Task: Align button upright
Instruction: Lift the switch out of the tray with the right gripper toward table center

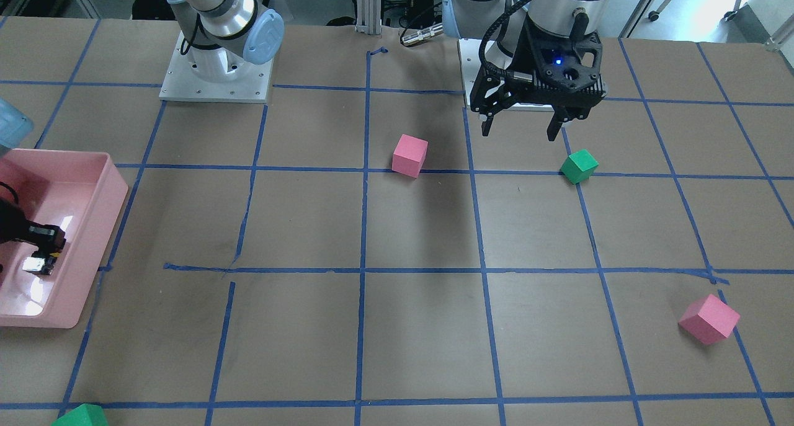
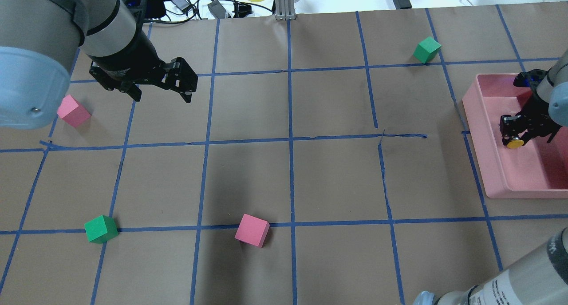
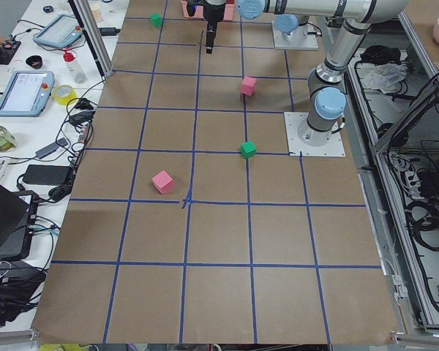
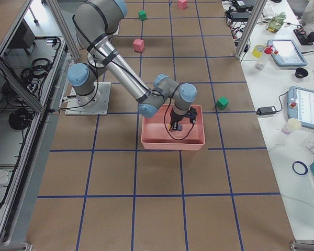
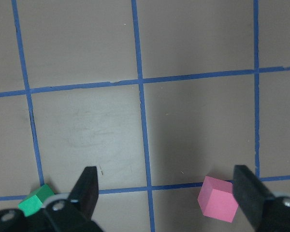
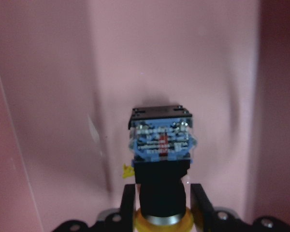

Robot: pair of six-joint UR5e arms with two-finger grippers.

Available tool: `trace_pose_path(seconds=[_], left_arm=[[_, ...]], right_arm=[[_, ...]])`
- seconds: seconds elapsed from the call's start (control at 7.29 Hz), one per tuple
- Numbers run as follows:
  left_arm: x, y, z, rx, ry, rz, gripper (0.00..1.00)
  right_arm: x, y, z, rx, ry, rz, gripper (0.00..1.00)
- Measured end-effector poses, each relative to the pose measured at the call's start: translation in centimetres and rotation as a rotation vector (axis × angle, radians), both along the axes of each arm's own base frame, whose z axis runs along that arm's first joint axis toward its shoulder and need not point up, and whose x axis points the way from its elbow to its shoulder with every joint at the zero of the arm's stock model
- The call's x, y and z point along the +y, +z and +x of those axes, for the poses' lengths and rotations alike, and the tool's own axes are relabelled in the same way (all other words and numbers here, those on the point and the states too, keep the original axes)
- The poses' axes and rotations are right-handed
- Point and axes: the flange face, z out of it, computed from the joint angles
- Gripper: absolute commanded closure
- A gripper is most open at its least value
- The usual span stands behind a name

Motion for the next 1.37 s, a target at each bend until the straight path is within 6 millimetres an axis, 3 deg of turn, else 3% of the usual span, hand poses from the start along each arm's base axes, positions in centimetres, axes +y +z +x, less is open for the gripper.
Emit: trace_pose_path(seconds=[0.27,0.82,1.1,1.24,1.37], left_arm=[[0.0,0.0,0.0,0.001,0.000,-0.002,0.00],[0.0,0.0,0.1,0.001,0.001,-0.002,0.00],[0.0,0.0,0.1,0.001,0.001,-0.002,0.00],[-0.1,0.0,0.0,0.001,0.001,-0.002,0.00],[0.0,0.0,0.0,0.001,0.000,-0.001,0.00]], right_arm=[[-0.2,2.1,-0.1,0.019,0.002,-0.027,1.00],[0.1,9.6,1.5,0.030,0.022,-0.082,1.00],[-2.1,16.1,5.2,0.014,0.079,-0.081,1.00],[-3.4,18.7,8.4,0.013,0.108,-0.086,1.00],[-4.6,20.2,12.5,0.017,0.130,-0.102,1.00]])
